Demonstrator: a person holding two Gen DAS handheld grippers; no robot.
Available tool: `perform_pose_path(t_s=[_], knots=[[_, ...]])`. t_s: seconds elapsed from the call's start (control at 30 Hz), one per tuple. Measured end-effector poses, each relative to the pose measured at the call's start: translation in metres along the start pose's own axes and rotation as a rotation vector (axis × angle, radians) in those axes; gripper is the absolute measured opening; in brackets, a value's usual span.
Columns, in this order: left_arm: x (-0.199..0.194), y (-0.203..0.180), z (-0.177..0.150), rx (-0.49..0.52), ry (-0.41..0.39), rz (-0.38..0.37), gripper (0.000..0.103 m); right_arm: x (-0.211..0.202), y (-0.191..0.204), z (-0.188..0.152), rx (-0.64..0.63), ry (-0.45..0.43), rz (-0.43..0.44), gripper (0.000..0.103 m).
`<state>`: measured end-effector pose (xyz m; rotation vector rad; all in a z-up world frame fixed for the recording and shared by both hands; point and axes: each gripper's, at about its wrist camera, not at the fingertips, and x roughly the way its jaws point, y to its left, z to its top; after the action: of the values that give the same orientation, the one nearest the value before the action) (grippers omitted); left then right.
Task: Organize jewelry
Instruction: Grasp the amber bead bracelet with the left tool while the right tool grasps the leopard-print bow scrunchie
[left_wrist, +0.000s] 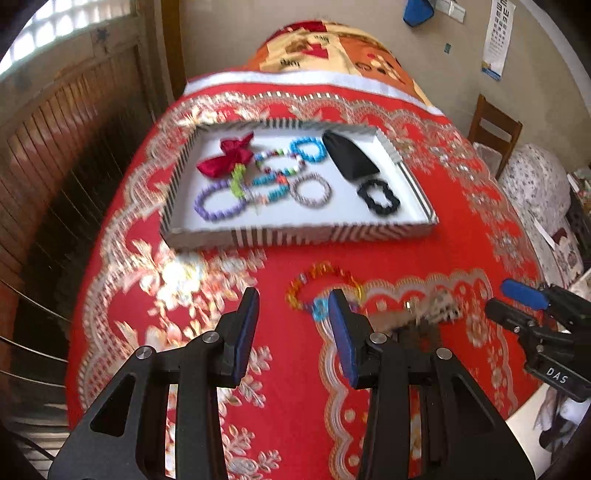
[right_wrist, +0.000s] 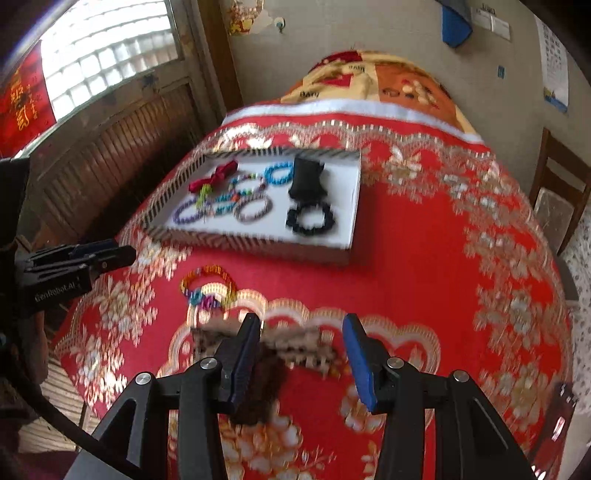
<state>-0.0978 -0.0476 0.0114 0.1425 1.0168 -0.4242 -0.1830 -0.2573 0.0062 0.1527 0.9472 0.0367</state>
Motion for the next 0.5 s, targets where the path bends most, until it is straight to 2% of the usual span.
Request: perform_pose_path(t_s=[0.17, 0.37, 0.5], knots=[[0.014, 0.005, -0.012, -0.019, 0.057, -0.044, 0.039, 0.012, 0.005, -0.022, -0.008, 0.064, 0.06, 0.044], [0.035, 0.011, -0.013, -0.056, 0.123, -0.076, 0.044, 0.042, 0.018, -0.034, -0.002, 0.133, 0.131, 0.045], [0.047, 0.011, -0.007, -0.063, 0.136, -0.075, 0.044, 0.063, 0.028, -0.036, -0.04, 0.156, 0.112, 0.048]])
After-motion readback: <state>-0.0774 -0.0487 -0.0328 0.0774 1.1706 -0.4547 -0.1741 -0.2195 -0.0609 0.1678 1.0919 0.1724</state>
